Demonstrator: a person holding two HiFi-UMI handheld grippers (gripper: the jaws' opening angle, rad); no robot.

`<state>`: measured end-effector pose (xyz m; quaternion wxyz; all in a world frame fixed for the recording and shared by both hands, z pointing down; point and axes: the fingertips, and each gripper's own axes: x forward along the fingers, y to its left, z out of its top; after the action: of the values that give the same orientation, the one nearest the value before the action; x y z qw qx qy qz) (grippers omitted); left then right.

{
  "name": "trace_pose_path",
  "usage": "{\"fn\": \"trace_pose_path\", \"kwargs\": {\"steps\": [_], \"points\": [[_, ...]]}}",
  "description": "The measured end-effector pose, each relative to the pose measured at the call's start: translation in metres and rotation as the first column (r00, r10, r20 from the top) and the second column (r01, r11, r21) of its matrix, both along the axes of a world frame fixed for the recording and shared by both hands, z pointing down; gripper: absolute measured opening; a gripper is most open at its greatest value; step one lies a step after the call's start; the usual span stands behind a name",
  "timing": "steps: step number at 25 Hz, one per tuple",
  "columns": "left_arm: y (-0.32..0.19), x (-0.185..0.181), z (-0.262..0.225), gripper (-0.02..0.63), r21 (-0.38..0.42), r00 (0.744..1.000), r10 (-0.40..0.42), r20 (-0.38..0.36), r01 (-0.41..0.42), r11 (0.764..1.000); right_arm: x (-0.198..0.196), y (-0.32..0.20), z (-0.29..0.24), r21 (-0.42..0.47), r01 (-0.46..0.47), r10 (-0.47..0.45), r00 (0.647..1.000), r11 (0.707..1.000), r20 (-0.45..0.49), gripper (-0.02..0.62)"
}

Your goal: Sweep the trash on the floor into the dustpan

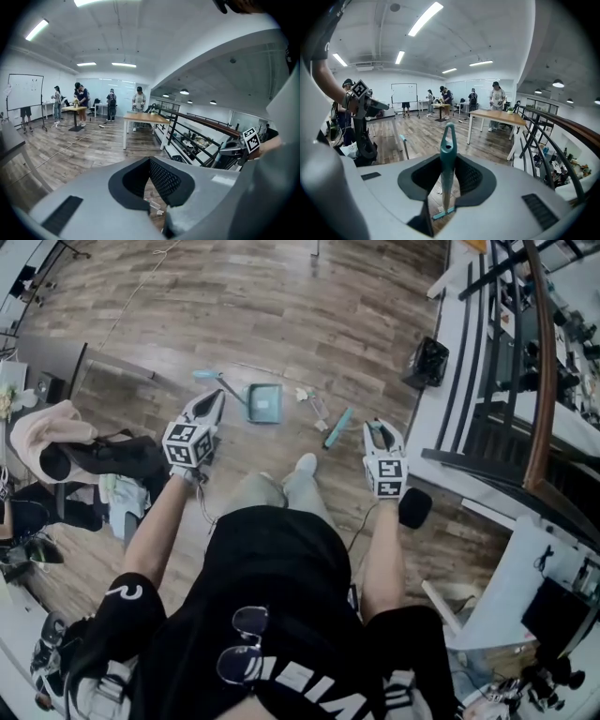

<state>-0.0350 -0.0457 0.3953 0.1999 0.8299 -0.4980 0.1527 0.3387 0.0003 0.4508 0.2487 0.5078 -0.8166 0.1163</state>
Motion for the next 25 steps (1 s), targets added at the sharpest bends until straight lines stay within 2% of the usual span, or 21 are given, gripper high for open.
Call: {"fn": "trace_pose_path", "kwargs": {"steps": [8,14,20,25], "points": [[-0.019,0.005,0.028,-0.002,-0.036,1.000,0.003,0.007,-0.003,0.999,0.023,-0.017,0.047,-0.038,0.018,-0.020,0.999,0.999,-0.040,0.084],[-0.041,0.015,0.087,-0.002,-0.077,0.999,0.043,-0.015,-0.044,0.996,0.031,-0.026,0.120,-0.091,-0.007,-0.001,0.996,0.996,-0.092,0.084],[-0.058,-0.001,0.142,-0.002,-0.097,0.997,0.076,-0.021,-0.078,0.992,-0.002,-0.032,0.177,-0.097,0.034,-0.049,0.987,0.995,-0.153,0.084],[-0.068,-0.036,0.173,-0.001,-0.111,0.998,0.053,-0.015,-0.054,0.992,-0.039,-0.039,0.189,-0.074,0.024,-0.033,0.993,0.997,-0.115,0.084]]}}
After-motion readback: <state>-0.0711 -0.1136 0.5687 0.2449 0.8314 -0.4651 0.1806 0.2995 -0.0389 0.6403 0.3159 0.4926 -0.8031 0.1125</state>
